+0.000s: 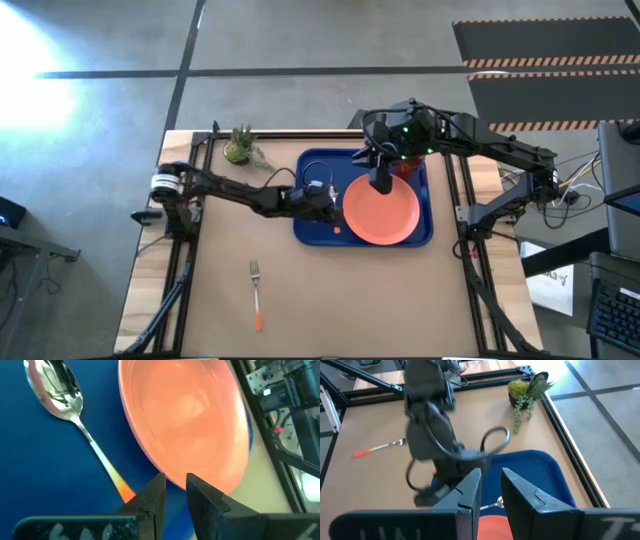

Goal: Pick and place plate/cup/fork/spoon on tray
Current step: Put the orange fork on the blue serving tray to the left of the orange spoon

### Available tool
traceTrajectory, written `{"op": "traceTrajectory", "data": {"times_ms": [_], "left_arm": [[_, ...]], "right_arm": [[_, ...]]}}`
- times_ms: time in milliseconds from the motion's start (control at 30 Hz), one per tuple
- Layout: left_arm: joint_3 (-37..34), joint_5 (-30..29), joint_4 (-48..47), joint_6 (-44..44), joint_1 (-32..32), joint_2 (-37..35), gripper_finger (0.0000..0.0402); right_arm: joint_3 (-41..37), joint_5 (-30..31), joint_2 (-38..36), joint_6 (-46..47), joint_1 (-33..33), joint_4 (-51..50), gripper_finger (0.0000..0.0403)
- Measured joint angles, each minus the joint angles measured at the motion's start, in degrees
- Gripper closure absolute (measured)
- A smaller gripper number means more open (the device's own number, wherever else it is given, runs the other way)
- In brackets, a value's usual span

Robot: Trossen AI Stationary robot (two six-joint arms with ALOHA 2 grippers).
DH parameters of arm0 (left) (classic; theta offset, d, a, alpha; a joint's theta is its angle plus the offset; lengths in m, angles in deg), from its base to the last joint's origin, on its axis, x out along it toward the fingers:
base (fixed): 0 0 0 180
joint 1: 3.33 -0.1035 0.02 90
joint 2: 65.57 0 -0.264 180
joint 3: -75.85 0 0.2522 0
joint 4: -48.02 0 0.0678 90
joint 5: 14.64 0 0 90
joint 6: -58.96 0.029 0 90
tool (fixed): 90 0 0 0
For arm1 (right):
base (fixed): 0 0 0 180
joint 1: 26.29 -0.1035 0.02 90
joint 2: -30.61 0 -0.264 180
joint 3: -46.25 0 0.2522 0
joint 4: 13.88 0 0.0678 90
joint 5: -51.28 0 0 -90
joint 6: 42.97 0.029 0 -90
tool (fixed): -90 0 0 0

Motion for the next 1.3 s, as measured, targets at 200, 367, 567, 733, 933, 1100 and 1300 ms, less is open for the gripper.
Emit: {"op": "traceTrajectory", "data": {"times_ms": [200,367,567,733,933,1100,1300], "left_arm": [[0.00,0.27,-19.95,2.47,0.85,-10.91,0.0379],[0.00,1.65,-33.55,-0.79,5.45,-20.16,0.0396],[-0.09,1.07,-40.83,-9.75,13.84,-26.43,0.0398],[-0.40,-0.18,-44.53,-17.03,20.27,-26.35,0.0398],[-0.90,2.78,-51.97,-28.85,26.39,-23.91,0.0398],[-0.87,9.59,-55.05,-38.77,30.38,-20.81,0.0398],[0.57,12.39,-49.34,-43.95,33.12,-16.81,0.0398]], "right_arm": [[0.00,-0.01,0.00,0.34,0.00,-0.92,0.0339],[0.00,0.02,0.00,0.31,0.00,-0.89,0.0337],[0.00,0.05,0.00,0.31,0.00,-0.81,0.0332],[0.00,0.07,0.00,1.00,0.00,-0.65,0.0334],[0.00,0.08,0.00,1.38,0.00,-0.54,0.0330],[0.00,0.09,0.00,1.37,0.00,-0.52,0.0334],[0.00,0.15,0.00,0.91,0.02,0.11,0.0330]]}}
